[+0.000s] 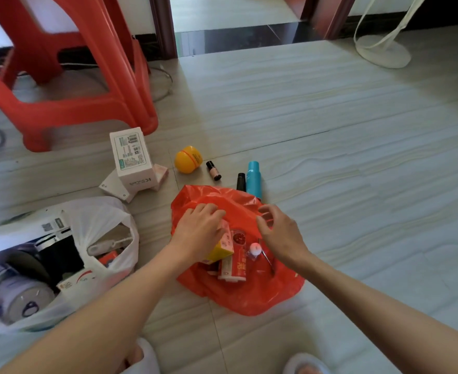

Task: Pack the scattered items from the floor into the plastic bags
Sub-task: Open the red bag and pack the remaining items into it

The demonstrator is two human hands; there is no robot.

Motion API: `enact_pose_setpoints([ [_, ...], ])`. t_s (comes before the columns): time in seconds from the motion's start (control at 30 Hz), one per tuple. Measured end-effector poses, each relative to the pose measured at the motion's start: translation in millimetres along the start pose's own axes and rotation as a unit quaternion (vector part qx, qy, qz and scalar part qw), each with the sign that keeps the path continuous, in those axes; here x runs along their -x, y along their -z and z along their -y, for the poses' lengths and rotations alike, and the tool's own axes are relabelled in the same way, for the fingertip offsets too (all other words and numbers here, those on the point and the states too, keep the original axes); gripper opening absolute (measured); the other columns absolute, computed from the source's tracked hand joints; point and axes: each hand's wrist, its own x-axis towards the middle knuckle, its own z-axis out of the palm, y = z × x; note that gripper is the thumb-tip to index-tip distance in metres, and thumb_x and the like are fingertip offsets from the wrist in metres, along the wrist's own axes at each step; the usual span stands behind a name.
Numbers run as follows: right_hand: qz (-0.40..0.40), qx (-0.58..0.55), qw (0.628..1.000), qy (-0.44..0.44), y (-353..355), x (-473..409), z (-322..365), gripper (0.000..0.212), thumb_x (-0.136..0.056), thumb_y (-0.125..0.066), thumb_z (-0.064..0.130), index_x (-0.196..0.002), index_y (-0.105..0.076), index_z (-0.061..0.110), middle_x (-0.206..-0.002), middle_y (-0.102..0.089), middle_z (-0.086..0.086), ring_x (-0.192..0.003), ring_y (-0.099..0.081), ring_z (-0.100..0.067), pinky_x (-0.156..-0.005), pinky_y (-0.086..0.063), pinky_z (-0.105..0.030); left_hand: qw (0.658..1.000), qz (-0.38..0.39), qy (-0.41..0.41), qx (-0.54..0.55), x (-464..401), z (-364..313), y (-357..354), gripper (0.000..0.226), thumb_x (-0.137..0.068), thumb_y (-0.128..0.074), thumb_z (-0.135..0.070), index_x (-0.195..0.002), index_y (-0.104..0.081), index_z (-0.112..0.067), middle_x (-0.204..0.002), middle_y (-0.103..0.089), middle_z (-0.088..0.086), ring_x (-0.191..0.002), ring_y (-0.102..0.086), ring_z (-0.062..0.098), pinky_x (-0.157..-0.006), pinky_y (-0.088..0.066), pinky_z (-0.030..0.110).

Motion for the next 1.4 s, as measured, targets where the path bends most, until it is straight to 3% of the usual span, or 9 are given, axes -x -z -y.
enact_pose_setpoints([
  [0.2,-0.003,0.029,1.0,-0.009,5,-62,-2,0.034,-0.094,-0.046,0.026,-0.125,-0.048,0.011,-0.115,-0.06,-0.007,-0.098,-0.058,-0.018,-0.086,-0.049,-0.033,0.997,-0.046,0.031,0.062,-38,13,25,0.038,-0.096,-0.04,-0.026,-0.132,-0.046,-0.018,-0.134,-0.048,0.004,-0.124,-0.041,0.02,-0.1,-0.035,0.031],
  [0.4,0.032,0.089,0.993,-0.067,-22,-142,-37,0.042,-0.093,-0.048,0.025,-0.129,-0.044,0.004,-0.127,-0.05,-0.015,-0.114,-0.051,-0.027,-0.096,-0.04,-0.036,0.995,0.04,0.074,0.054,-100,26,3,0.041,-0.096,-0.036,-0.014,-0.137,-0.039,-0.016,-0.137,-0.045,0.007,-0.124,-0.041,0.022,-0.1,-0.037,0.034],
  [0.6,0.029,0.068,0.992,-0.105,-59,-182,-74,0.05,-0.091,-0.052,0.034,-0.127,-0.043,0.001,-0.129,-0.046,-0.018,-0.12,-0.043,-0.031,-0.101,-0.034,-0.035,0.96,0.126,0.185,0.165,-180,29,-54,0.04,-0.093,-0.041,-0.014,-0.133,-0.045,-0.012,-0.142,-0.034,0.024,-0.132,-0.036,0.034,-0.105,-0.036,0.038],
  [0.7,0.048,0.061,0.992,-0.095,-65,-190,-87,0.054,-0.085,-0.06,0.034,-0.127,-0.044,0.003,-0.127,-0.048,-0.016,-0.119,-0.045,-0.029,-0.097,-0.035,-0.033,0.942,0.143,0.246,0.181,-204,27,-76,0.035,-0.091,-0.047,-0.014,-0.123,-0.053,-0.003,-0.128,-0.049,0.027,-0.135,-0.029,0.036,-0.102,-0.037,0.035],
  [0.83,0.042,0.063,0.991,-0.111,-59,-199,-102,0.046,-0.084,-0.058,0.032,-0.12,-0.051,0.004,-0.12,-0.055,-0.017,-0.114,-0.049,-0.031,-0.09,-0.037,-0.031,0.939,0.151,0.256,0.172,-210,21,-94,0.035,-0.088,-0.056,-0.031,-0.11,-0.056,-0.003,-0.117,-0.06,0.019,-0.111,-0.055,0.034,-0.088,-0.044,0.036],
  [0.97,-0.021,0.063,0.989,-0.131,-54,-195,-106,0.043,-0.086,-0.054,0.031,-0.118,-0.051,0.004,-0.12,-0.052,-0.018,-0.115,-0.045,-0.031,-0.095,-0.035,-0.033,0.947,0.133,0.257,0.139,-217,19,-100,0.043,-0.086,-0.058,-0.042,-0.106,-0.052,-0.004,-0.113,-0.059,0.017,-0.108,-0.055,0.035,-0.081,-0.044,0.037],
  [1.13,-0.007,0.099,0.991,-0.092,-57,-192,-108,0.046,-0.087,-0.056,0.034,-0.117,-0.049,0.0,-0.12,-0.05,-0.018,-0.115,-0.045,-0.032,-0.093,-0.035,-0.034,0.953,0.145,0.241,0.109,-221,11,-102,0.037,-0.086,-0.058,-0.035,-0.102,-0.054,-0.002,-0.112,-0.06,0.018,-0.106,-0.057,0.036,-0.08,-0.045,0.037],
  [1.27,-0.031,0.033,0.983,-0.176,-50,-193,-107,0.047,-0.087,-0.053,0.039,-0.11,-0.057,-0.002,-0.109,-0.06,-0.02,-0.103,-0.055,-0.033,-0.08,-0.041,-0.033,0.955,0.093,0.244,0.143,-217,11,-81,0.031,-0.086,-0.054,-0.029,-0.1,-0.054,-0.001,-0.104,-0.063,0.02,-0.102,-0.056,0.035,-0.083,-0.043,0.036],
  [1.4,-0.06,-0.079,0.964,-0.246,-27,-176,-91,0.03,-0.086,-0.054,0.034,-0.085,-0.061,0.005,-0.067,-0.057,-0.003,-0.06,-0.05,-0.018,-0.055,-0.034,-0.029,0.944,0.032,0.216,0.249,-199,12,-43,0.033,-0.089,-0.054,-0.028,-0.111,-0.049,-0.005,-0.097,-0.061,0.014,-0.093,-0.056,0.033,-0.082,-0.044,0.036],
])
